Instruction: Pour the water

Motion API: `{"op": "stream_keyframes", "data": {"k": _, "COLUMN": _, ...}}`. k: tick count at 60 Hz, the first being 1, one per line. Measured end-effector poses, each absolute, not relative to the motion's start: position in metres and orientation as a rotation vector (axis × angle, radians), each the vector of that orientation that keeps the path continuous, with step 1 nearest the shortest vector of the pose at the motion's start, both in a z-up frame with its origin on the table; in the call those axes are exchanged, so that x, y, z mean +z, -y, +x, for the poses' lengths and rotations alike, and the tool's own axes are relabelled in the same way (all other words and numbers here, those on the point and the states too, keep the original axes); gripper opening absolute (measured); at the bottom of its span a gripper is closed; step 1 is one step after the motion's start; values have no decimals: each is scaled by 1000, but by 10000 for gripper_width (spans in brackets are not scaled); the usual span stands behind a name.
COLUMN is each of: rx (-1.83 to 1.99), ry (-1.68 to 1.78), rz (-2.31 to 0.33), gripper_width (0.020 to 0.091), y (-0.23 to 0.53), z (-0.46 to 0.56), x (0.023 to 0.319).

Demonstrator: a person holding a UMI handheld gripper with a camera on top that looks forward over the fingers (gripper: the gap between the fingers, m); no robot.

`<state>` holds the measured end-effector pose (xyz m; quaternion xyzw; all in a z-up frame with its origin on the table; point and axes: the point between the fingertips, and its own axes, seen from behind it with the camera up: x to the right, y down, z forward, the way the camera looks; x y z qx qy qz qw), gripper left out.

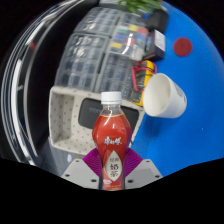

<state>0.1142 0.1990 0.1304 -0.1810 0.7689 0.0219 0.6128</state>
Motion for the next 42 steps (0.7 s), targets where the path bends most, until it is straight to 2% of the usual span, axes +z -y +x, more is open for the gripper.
{"op": "stream_keyframes", "data": {"k": 12, "rx": 376, "ry": -1800, "rz": -86, "gripper_width": 254, "y": -185, "z": 121, "x": 127}}
{"op": "stream_keyframes", "data": {"k": 25, "rx": 574, "ry": -1799, "rz": 77, "gripper_width": 254, "y": -184, "z": 125, "x": 131}}
{"op": "stream_keyframes", "data": {"k": 35, "rx": 483, "ry": -1798, "rz": -41, "gripper_width": 255, "y": -176, "z": 120, "x": 138}}
{"op": "stream_keyframes", "data": {"k": 42, "rx": 247, "ry": -1756, "rz": -274, "gripper_width": 254, "y": -151, "z": 118, "x": 169}}
